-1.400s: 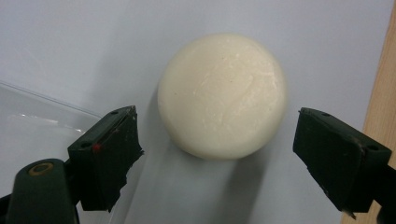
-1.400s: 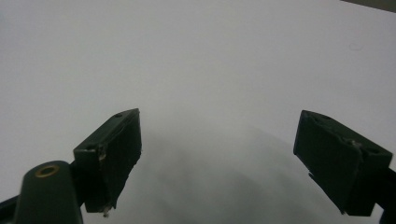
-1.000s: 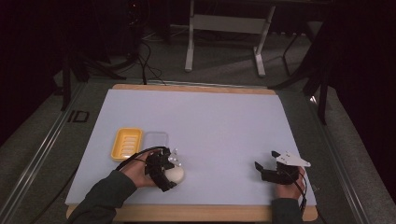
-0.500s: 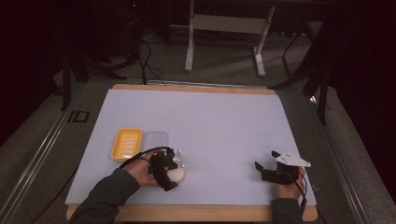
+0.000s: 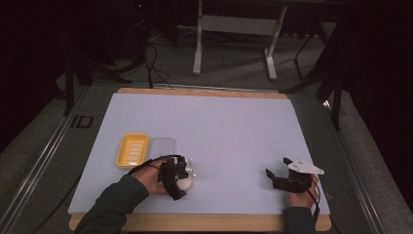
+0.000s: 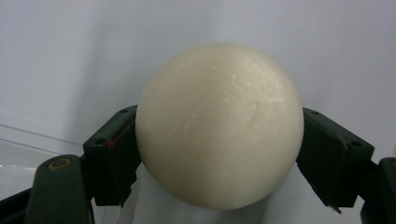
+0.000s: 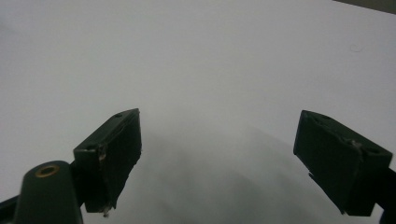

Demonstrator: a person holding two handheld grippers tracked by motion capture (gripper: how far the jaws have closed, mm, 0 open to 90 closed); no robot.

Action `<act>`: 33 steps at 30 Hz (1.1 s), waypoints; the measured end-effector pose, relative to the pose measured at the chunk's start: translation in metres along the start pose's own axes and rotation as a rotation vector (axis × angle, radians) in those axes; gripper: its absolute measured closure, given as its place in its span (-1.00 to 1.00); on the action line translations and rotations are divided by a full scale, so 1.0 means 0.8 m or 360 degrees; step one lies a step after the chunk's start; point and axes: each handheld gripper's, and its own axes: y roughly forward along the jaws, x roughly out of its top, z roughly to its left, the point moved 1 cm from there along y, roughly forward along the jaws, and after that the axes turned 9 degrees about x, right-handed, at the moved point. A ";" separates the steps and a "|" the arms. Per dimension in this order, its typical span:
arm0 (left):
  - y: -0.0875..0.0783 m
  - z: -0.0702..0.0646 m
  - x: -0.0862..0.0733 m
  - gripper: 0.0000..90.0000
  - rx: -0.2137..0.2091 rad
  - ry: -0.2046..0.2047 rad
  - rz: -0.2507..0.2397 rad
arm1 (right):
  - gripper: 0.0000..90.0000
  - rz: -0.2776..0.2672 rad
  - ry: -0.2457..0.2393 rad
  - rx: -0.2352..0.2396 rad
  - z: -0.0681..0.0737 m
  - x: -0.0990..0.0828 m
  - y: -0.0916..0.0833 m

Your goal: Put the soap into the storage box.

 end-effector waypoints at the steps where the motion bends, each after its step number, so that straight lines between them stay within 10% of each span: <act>1: 0.001 0.000 0.001 -0.52 0.0003 0.0002 0.0005 | -0.67 0.0001 0.0000 0.0000 0.000 0.000 0.000; 33: 0.000 0.007 0.004 -0.45 0.0000 0.0014 0.0080 | -0.67 0.0003 -0.0008 0.0000 0.000 0.000 0.000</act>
